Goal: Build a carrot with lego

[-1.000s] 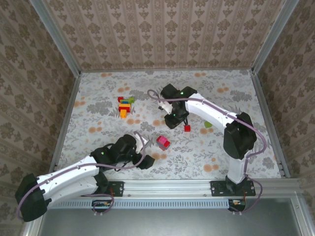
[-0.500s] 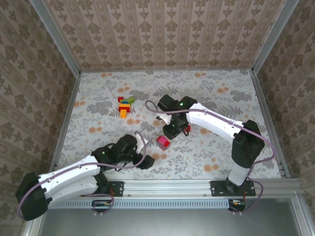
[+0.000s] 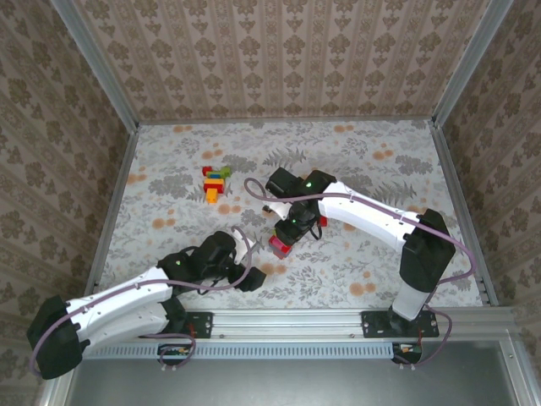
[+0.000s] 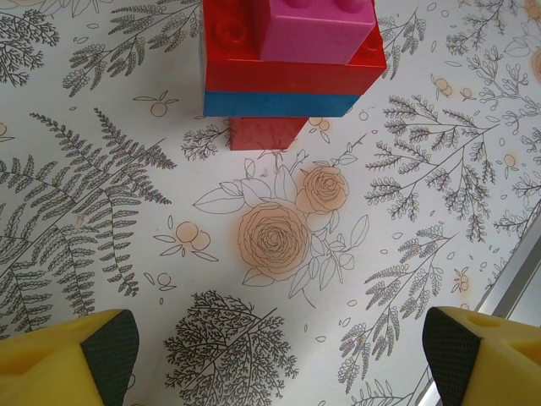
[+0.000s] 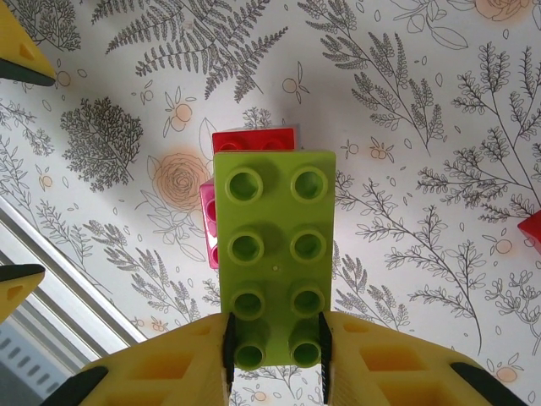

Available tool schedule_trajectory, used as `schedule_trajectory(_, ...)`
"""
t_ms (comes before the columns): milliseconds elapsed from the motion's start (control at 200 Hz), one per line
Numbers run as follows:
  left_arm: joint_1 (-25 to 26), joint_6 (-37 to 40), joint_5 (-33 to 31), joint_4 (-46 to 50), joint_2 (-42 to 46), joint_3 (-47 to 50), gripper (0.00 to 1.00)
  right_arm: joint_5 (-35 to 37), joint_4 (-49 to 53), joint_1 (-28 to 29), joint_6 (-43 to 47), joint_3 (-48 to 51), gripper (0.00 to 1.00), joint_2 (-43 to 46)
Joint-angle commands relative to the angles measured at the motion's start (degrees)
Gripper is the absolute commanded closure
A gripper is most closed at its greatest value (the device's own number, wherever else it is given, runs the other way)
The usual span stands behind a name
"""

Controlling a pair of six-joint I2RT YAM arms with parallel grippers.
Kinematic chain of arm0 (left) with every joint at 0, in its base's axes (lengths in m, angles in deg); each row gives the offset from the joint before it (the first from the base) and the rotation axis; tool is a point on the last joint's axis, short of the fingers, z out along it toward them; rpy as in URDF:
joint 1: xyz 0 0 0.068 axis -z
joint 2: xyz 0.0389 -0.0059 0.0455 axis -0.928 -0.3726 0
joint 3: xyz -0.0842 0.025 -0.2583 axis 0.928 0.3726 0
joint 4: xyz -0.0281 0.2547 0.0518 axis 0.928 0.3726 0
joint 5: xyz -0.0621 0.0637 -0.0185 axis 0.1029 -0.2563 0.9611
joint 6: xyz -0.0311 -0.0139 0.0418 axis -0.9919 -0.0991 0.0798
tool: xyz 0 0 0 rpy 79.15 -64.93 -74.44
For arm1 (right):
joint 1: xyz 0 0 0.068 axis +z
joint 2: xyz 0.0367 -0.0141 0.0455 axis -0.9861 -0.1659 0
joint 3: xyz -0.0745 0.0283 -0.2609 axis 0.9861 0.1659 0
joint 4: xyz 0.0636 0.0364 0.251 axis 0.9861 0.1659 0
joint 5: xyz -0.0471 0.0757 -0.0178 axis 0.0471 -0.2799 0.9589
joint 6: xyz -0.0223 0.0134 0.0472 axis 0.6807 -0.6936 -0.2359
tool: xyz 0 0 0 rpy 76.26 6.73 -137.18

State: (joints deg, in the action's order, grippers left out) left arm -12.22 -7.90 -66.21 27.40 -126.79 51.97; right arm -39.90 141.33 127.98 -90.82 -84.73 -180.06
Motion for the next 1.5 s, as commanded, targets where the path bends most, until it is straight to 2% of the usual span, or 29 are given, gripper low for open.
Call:
schedule_trajectory(0, 0.51, -0.62, -0.59, 0.62, 0.11, -0.54, 0.1, -0.92, 0.66, 0.37, -0.69, -0.2, 0.69, 1.43)
schedule_trajectory(450, 0.45, -0.52, -0.67, 0.49, 0.27, -0.44, 0.1, -0.58, 1.4, 2.18, -0.37, -1.17, 0.68, -1.36)
schedule_trajectory(1495, 0.49, -0.56, -0.79, 0.57, 0.47, -0.36, 0.1, 0.91, 1.53, 2.3, 0.78, -2.56, 0.68, -4.06)
